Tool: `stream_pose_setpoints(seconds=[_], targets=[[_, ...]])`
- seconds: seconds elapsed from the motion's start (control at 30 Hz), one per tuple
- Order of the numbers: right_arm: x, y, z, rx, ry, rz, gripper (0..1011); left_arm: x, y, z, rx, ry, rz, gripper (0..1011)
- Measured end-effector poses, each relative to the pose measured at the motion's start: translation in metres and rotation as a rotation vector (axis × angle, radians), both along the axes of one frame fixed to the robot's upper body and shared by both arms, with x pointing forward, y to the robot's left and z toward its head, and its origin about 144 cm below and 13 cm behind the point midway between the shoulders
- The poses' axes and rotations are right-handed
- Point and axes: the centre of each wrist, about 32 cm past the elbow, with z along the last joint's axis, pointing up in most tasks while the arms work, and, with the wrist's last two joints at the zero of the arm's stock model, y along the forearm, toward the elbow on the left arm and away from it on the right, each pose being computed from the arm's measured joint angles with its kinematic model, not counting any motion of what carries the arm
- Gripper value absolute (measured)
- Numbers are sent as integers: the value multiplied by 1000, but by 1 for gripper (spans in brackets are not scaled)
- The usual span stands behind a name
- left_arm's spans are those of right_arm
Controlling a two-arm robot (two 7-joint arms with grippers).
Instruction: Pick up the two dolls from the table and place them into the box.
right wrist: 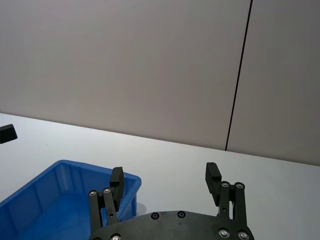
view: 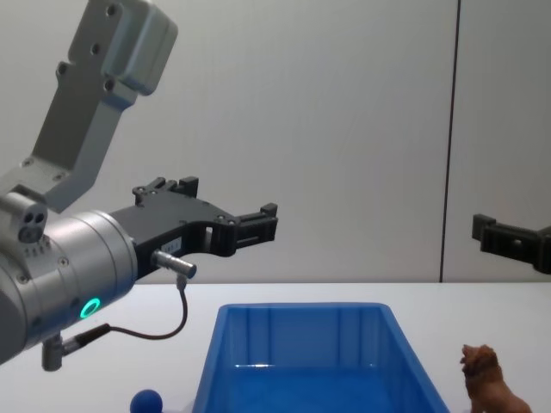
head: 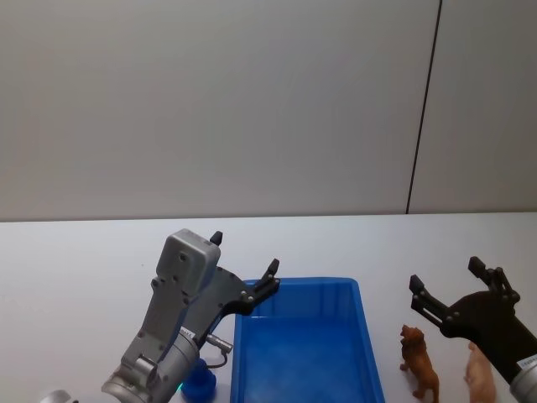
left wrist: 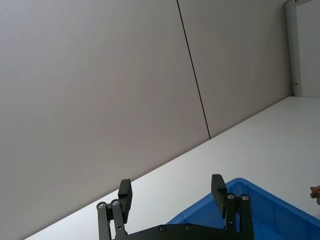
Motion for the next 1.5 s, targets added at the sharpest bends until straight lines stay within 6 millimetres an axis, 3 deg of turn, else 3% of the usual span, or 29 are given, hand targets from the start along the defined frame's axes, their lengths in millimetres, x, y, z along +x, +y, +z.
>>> stream_pose_setpoints(seconds=[1.5], targets=[[0,-1,0,0,1,-2,1001,0,0,0,0,0,0,1001]])
